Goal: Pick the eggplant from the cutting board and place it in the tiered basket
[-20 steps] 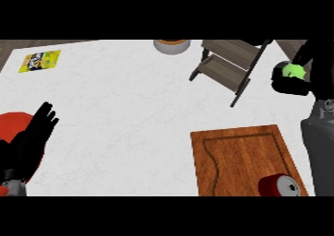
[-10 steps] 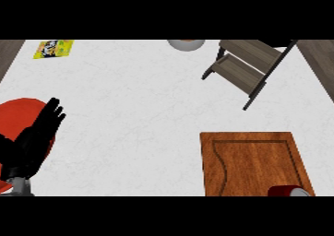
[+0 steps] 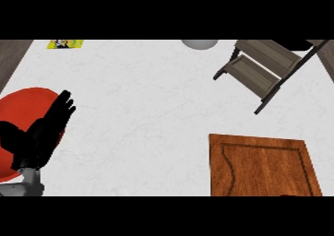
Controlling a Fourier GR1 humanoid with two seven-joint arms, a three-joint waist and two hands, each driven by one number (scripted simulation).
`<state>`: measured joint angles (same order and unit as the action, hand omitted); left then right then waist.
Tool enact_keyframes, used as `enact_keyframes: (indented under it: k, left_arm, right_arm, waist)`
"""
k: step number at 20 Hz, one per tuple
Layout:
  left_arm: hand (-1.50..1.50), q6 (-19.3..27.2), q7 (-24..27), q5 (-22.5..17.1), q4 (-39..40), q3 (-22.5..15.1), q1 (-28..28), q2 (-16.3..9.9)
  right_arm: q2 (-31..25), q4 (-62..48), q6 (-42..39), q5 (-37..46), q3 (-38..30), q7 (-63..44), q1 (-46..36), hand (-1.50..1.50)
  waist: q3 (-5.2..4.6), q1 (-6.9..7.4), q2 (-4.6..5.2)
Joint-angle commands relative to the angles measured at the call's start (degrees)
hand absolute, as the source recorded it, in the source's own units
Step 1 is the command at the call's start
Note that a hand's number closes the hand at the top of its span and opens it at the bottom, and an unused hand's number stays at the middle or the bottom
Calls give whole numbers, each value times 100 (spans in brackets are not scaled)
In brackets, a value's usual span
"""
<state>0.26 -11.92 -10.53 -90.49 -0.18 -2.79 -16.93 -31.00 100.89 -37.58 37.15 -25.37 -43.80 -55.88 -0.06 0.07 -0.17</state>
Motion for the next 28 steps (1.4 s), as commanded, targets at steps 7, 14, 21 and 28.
enact_keyframes:
  k: [7,14,21,28]
  left_arm:
    - [0,-332,167,-84,255,186,-155,-16]
    - [0,-187,364,259,467,85,-204,217]
    - [0,-505,117,-63,319,455,-168,-61]
    - [0,-189,-247,226,-64,246,-254,226]
  right_arm:
    - [395,-1763,1073,721,981,-507,-1218,150]
    - [388,-2642,1339,682,956,-406,-1433,150]
    - [255,-3590,2032,1065,1174,315,-1289,150]
    - [485,-3947,2675,1295,1396,545,-1225,150]
  waist:
    - [-3,109,36]
    - [1,51,26]
    - [1,90,45]
    - [5,57,23]
